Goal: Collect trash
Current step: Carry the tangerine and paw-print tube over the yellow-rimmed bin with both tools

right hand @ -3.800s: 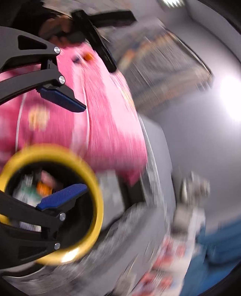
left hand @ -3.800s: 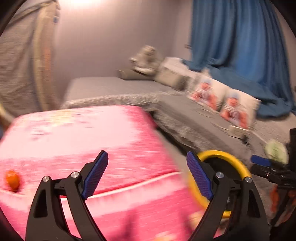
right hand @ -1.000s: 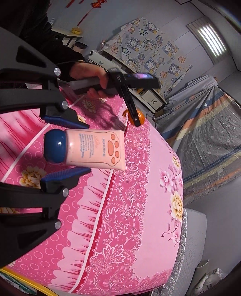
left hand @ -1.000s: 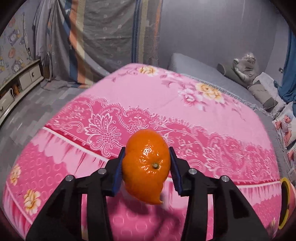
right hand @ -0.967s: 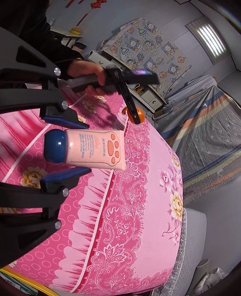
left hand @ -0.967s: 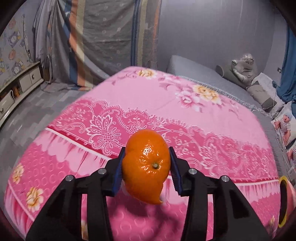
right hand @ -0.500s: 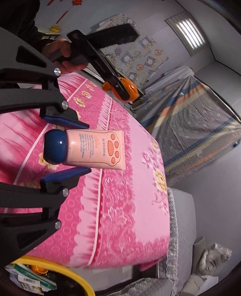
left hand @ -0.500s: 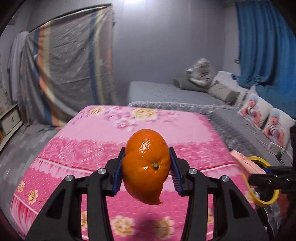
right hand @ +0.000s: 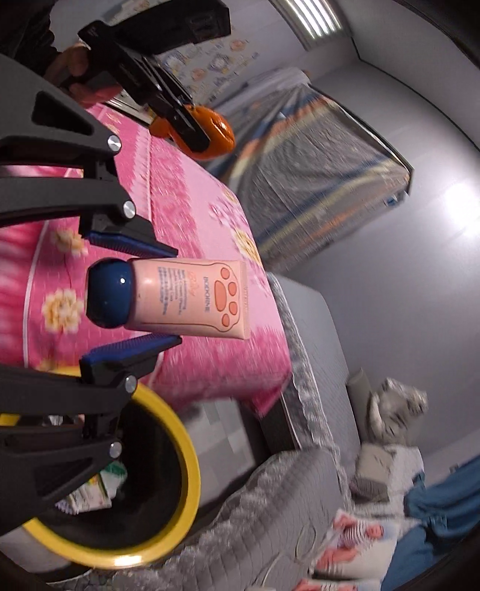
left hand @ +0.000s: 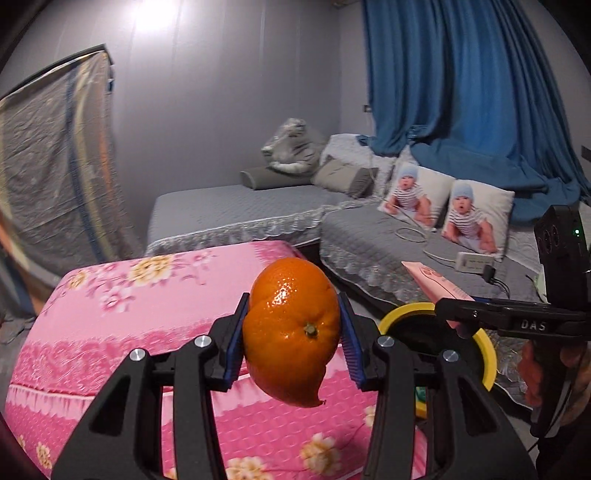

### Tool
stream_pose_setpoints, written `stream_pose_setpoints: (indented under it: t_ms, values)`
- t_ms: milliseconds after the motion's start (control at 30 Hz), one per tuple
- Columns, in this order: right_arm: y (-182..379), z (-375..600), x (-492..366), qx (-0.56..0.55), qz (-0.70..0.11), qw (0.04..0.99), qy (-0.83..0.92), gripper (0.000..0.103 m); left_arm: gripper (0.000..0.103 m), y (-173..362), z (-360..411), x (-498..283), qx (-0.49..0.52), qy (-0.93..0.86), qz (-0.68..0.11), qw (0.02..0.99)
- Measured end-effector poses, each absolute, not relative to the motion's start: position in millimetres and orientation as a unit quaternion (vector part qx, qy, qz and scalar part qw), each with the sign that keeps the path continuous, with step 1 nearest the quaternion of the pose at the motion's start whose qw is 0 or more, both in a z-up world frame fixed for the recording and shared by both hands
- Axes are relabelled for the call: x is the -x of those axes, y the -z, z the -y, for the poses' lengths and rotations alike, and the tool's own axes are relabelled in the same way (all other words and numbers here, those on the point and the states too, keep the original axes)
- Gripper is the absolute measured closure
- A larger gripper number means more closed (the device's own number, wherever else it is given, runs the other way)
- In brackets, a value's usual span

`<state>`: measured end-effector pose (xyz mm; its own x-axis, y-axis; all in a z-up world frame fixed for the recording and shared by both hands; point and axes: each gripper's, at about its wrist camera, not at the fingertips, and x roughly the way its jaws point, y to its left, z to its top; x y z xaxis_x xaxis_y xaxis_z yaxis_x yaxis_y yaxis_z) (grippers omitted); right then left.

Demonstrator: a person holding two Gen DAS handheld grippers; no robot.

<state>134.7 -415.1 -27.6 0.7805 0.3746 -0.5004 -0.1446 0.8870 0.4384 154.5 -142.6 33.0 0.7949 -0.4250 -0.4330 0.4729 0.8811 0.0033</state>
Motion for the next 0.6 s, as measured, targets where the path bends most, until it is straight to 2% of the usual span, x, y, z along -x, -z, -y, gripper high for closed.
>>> stream_pose_setpoints:
  t_ms: [300, 600]
  values:
    - [59.4, 475.3, -120.9, -0.219, -0.302, 0.927, -0.037, 0.065, 0.061, -19.7, 222.0, -162.0, -0.078, 0.295, -0.216, 0.927]
    - [106.2, 519.2, -114.1, -0.266, -0.333, 0.904, 0.013, 0.064, 0.06, 14.1, 284.9, -173.4, -0.073, 0.34, -0.259, 0.901]
